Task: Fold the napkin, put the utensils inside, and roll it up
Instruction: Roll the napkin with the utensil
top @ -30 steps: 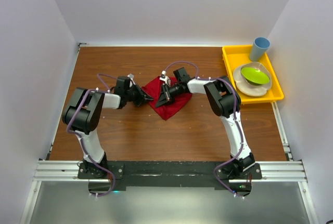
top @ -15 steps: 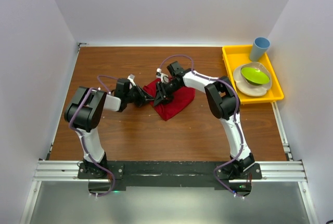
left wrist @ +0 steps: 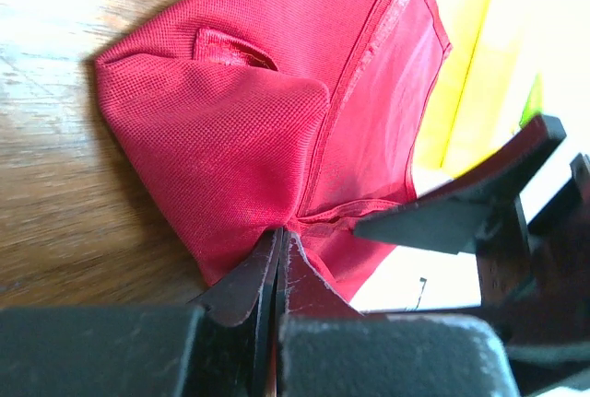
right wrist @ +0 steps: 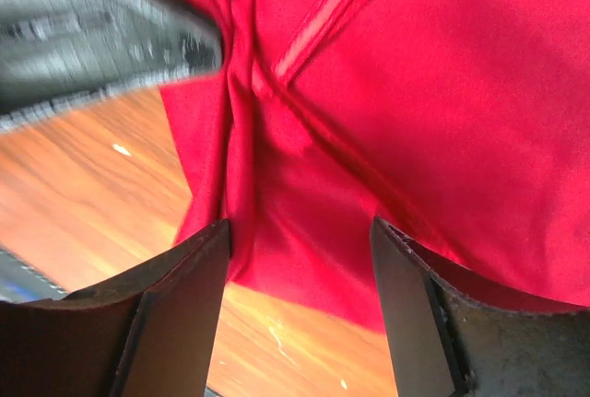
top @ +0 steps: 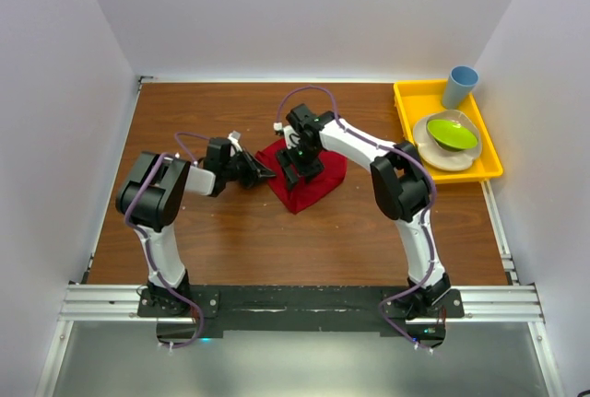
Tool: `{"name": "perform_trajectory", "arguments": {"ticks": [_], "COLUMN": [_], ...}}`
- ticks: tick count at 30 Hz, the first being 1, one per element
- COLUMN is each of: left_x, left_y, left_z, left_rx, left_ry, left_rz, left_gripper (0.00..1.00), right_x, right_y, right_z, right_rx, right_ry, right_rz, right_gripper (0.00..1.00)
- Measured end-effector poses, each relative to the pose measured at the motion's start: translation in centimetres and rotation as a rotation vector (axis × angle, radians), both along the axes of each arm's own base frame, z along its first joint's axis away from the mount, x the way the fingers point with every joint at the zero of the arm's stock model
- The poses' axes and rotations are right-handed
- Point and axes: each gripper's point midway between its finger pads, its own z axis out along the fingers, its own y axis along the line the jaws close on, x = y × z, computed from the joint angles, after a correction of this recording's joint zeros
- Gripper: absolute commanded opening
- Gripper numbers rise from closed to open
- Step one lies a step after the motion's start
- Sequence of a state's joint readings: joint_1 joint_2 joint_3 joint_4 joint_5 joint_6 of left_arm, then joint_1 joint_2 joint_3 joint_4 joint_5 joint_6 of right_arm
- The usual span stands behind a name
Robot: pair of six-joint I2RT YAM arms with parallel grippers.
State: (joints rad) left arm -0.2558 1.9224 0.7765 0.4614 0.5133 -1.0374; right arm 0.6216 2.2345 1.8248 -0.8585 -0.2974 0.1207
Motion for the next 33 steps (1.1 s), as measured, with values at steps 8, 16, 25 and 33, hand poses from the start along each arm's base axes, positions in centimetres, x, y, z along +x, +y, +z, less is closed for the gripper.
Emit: {"name": "perform_trajectory", "arguments": {"ticks": [8,16,25,33], "left_x": [0.2,0.2,0.2,0.2], "left_y": [-0.2,-0.3,-0.4,-0.4], "left_z": [0.1,0.0,0.0,0.0], "left_rx": [-0.001,-0.001,0.000,0.000], "left_ry": [0.026,0.042,0.049,0.049], "left_rz": [-0.010,-0.015,-0.019,-0.019], "left_gripper": [0.00,0.00,0.00,0.00], "right_x": [-3.0,-2.4,-3.0,-5.1], "right_y": [0.5,0.5,1.5,2.7], "right_z": [0.2,3.3,4.5,3.5], "right_rx": [-0.082,-0.064,-0.039,-0.045], "right_ry": [-0.046,-0.118,-0.138,-0.119], "right_rz": [0.075,0.055,0.068,0.107], "right_gripper": [0.67,0.69,0.70,0.69]}}
